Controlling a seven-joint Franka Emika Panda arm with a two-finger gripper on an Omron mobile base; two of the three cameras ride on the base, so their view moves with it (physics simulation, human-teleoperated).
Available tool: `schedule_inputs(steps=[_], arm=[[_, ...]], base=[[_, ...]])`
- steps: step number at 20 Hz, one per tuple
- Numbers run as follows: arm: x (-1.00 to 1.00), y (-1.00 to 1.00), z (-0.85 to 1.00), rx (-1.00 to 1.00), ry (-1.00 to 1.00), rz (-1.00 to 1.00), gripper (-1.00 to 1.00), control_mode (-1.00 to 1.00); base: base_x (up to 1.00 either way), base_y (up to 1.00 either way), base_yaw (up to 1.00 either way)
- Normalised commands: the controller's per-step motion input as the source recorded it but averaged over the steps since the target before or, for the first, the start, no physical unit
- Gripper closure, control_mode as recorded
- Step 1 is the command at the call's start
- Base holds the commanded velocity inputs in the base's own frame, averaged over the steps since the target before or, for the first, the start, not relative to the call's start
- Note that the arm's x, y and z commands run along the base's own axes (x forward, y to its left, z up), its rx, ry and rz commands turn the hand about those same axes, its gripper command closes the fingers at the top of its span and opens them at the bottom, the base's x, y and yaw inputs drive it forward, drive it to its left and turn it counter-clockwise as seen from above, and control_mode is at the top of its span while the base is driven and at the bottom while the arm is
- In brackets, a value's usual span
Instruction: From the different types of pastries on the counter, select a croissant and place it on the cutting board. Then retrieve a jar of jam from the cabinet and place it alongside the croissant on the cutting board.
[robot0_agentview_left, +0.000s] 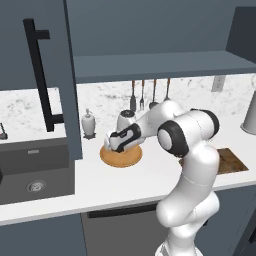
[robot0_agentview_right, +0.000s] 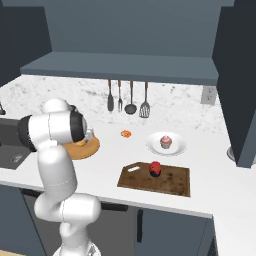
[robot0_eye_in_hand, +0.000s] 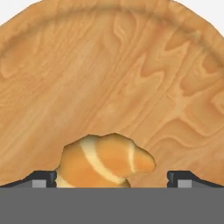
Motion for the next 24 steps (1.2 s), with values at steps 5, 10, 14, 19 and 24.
schedule_inputs(steps=[5, 10, 14, 19, 24], arm=[[0.07, -0.12, 0.0, 0.0, 0.01, 0.0, -1.0, -1.0], [0.0, 0.0, -0.04, 0.0, 0.0, 0.0, -1.0, -1.0], [-0.03, 0.04, -0.07, 0.0, -0.01, 0.0, -1.0, -1.0], [0.15, 0.0, -0.21, 0.0, 0.11, 0.0, -1.0, -1.0], [0.08, 0.0, -0.08, 0.0, 0.04, 0.0, 1.0, -1.0]], base=[[0.0, 0.0, 0.0], [0.0, 0.0, 0.0], [0.0, 0.0, 0.0], [0.0, 0.0, 0.0], [0.0, 0.0, 0.0]])
